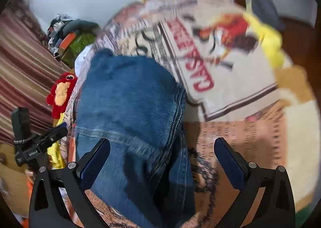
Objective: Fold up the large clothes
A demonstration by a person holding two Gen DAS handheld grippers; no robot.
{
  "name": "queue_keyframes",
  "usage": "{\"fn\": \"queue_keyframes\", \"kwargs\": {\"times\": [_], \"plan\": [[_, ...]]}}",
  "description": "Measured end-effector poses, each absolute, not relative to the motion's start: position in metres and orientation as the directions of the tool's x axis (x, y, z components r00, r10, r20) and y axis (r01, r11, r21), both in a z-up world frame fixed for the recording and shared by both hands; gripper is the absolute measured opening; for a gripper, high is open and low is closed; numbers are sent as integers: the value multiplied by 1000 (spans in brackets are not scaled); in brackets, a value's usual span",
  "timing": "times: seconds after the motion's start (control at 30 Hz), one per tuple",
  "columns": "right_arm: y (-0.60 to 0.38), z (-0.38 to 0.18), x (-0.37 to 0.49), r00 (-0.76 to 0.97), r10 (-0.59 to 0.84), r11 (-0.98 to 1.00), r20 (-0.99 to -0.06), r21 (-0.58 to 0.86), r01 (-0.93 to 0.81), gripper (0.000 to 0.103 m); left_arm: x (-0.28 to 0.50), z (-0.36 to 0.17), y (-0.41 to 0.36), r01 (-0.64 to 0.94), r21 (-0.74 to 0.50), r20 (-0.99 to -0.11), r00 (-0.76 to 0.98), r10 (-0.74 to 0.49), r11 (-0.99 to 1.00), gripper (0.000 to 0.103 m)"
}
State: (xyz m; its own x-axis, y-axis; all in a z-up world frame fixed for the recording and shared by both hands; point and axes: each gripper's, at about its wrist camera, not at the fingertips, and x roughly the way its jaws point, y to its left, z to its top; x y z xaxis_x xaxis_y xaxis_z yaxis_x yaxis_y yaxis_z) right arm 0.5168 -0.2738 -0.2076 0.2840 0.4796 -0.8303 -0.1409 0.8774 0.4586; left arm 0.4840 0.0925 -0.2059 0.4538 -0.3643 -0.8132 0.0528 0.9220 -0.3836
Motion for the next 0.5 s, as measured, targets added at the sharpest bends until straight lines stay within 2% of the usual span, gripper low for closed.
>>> {"fn": "queue_keyframes", "kwargs": {"times": [0.13,0.23,0.4,0.5], "plan": [[-267,-240,541,192,508,861,-840,493,-122,103,504,-231,88,49,-459,-808,391,-440,887,102],[-262,-257,552,143,578,816,-803,566,-119,102,517,-249,90,26,-543,-779,359,-515,839,102],[-248,-275,566,83,684,729,-725,673,-127,79,534,-266,84,16,-597,-752,334,-568,802,103],[-244,-280,569,113,689,724,-715,680,-113,72,539,-264,76,46,-581,-755,343,-559,813,103]]}}
